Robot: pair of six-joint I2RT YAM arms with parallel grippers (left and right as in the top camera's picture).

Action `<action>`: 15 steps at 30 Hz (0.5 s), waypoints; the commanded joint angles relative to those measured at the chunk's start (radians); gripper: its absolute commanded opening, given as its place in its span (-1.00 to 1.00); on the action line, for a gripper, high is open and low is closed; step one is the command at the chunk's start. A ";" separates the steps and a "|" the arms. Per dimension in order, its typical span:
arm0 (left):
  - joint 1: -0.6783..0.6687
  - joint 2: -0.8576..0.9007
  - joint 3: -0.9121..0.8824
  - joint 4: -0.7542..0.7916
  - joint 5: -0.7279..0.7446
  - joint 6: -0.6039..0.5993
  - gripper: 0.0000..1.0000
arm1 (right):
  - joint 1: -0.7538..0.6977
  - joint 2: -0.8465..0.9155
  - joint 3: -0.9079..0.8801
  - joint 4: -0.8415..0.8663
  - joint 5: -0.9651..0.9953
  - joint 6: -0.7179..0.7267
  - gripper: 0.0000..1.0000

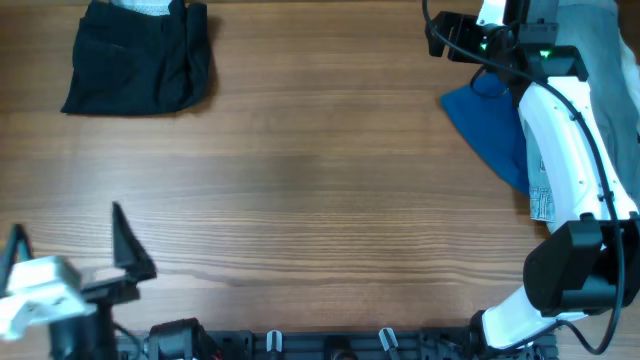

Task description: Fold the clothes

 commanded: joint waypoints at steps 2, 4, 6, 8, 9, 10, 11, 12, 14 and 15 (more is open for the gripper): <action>0.005 -0.160 -0.354 0.224 0.139 -0.002 1.00 | 0.000 0.010 0.004 0.002 0.010 -0.018 1.00; 0.004 -0.211 -0.483 0.322 0.187 -0.002 1.00 | 0.000 0.010 0.004 0.002 0.010 -0.018 0.99; 0.002 -0.248 -0.602 0.439 0.228 -0.002 1.00 | 0.000 0.010 0.004 0.002 0.010 -0.018 0.99; 0.001 -0.264 -0.681 0.525 0.253 -0.002 1.00 | 0.000 0.010 0.004 0.002 0.010 -0.018 0.99; -0.002 -0.264 -0.705 0.554 0.256 -0.002 1.00 | 0.000 0.010 0.004 0.002 0.010 -0.018 0.99; -0.009 -0.264 -0.727 0.572 0.256 -0.002 1.00 | 0.000 0.010 0.004 0.002 0.010 -0.018 1.00; -0.017 -0.264 -0.739 0.575 0.255 -0.002 1.00 | 0.000 0.010 0.004 0.002 0.010 -0.018 0.99; -0.024 -0.264 -0.752 0.575 0.255 -0.002 1.00 | 0.000 0.010 0.004 0.002 0.010 -0.018 0.99; -0.033 -0.264 -0.780 0.576 0.256 -0.002 1.00 | 0.000 0.010 0.004 0.002 0.010 -0.018 1.00; -0.036 -0.264 -0.793 0.577 0.256 -0.002 1.00 | 0.000 0.010 0.004 0.002 0.010 -0.018 0.99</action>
